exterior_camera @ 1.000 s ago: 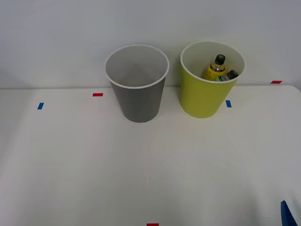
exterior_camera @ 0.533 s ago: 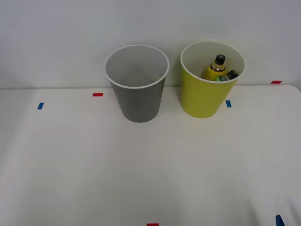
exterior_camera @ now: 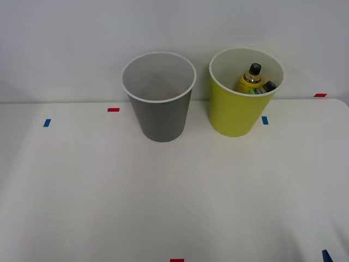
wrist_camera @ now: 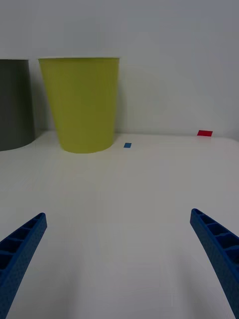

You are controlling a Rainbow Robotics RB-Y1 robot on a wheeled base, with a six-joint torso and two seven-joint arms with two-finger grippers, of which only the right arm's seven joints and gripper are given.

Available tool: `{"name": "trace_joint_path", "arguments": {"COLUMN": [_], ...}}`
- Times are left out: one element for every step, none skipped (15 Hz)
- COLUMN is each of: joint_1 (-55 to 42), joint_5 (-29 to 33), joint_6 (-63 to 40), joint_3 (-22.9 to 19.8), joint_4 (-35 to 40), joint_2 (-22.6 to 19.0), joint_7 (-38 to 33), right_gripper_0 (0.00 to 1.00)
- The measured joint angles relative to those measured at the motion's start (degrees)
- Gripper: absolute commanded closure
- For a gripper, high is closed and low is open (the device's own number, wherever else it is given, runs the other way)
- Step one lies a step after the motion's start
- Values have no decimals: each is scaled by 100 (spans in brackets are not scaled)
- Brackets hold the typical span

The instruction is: Put cans in the gray bin, plastic bottles in the light green bin

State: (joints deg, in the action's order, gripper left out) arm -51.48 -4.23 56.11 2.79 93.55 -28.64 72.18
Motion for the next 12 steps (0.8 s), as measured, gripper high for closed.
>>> {"name": "trace_joint_path", "arguments": {"joint_1": [36, 73, 98, 105, 103, 96, 86, 71, 52, 24, -13, -48], "joint_5": [-381, -648, -744, -730, -700, -677, -660, -645, -612, -542, -406, -225], "joint_6": [13, 20, 23, 19, 1, -10, -16, -22, -25, -25, -24, -25], "joint_3": [204, 349, 368, 308, 253, 210, 176, 141, 94, 41, -28, -118], "joint_4": [1, 2, 0, 1, 0, -2, -2, -3, -3, -3, -3, -3], "joint_2": [-78, -154, -208, -221, -222, -222, -222, -221, -221, -221, -211, -173], "joint_7": [409, 753, 885, 878, 842, 793, 741, 687, 606, 446, 199, -38], "right_gripper_0": [0, 0, 0, 0, 0, 0, 0, 0, 0, 0, 0, 0]}}
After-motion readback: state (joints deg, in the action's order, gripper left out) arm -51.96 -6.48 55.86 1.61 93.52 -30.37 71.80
